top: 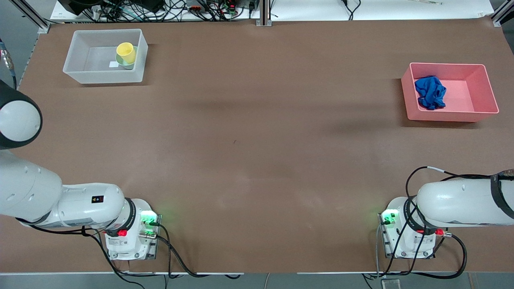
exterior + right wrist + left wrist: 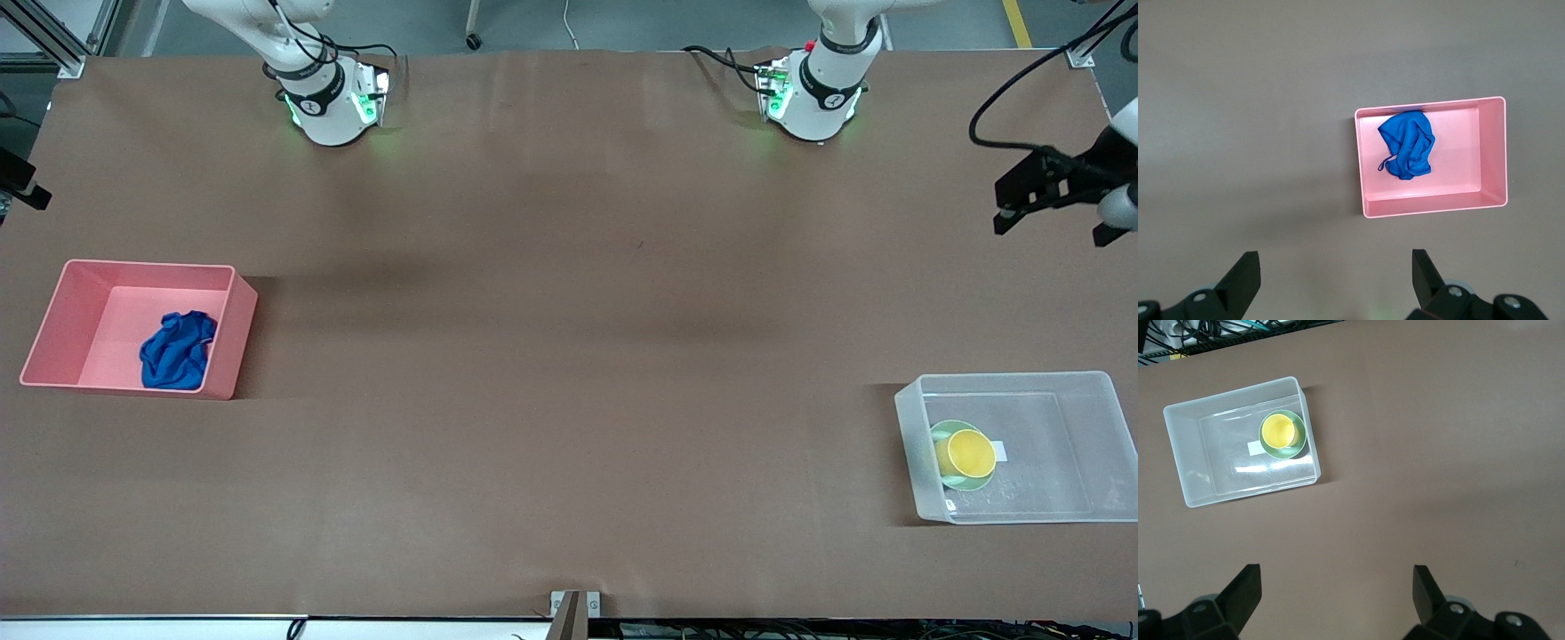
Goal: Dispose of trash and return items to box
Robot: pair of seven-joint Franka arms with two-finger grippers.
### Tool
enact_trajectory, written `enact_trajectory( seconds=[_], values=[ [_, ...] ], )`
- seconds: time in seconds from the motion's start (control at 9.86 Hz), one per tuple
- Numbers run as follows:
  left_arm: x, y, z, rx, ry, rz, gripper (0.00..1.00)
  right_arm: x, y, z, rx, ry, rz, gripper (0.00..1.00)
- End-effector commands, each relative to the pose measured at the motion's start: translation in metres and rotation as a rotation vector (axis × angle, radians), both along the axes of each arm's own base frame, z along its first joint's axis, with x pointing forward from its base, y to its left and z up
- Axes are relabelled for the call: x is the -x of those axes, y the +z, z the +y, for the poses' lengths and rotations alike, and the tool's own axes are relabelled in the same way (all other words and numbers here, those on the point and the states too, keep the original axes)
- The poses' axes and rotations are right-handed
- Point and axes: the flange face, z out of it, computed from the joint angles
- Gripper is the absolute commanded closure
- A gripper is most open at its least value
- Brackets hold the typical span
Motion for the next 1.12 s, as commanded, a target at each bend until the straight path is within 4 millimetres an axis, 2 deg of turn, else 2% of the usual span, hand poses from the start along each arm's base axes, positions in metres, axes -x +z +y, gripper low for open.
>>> enact_trajectory(
  seconds=[0.0, 0.2, 0.51, 0.71, 1.01],
  values=[
    [0.010, -0.007, 0.000, 0.011, 0.008, 0.053, 0.00, 0.001, 0.002, -0.002, 0.014, 0.001, 0.004, 0.00],
    [0.027, 0.000, 0.003, 0.013, 0.023, 0.078, 0.00, 0.001, 0.003, -0.002, 0.014, 0.001, 0.001, 0.00],
    [0.051, -0.021, -0.004, 0.008, 0.049, 0.081, 0.00, 0.001, 0.002, -0.002, 0.014, 0.001, 0.002, 0.00],
    [0.054, -0.032, -0.008, 0.008, 0.066, 0.091, 0.00, 0.000, 0.002, -0.002, 0.014, 0.001, 0.002, 0.00],
    [0.046, -0.042, -0.011, 0.020, 0.112, 0.112, 0.00, 0.001, 0.003, -0.002, 0.014, 0.001, 0.002, 0.00]
  ],
)
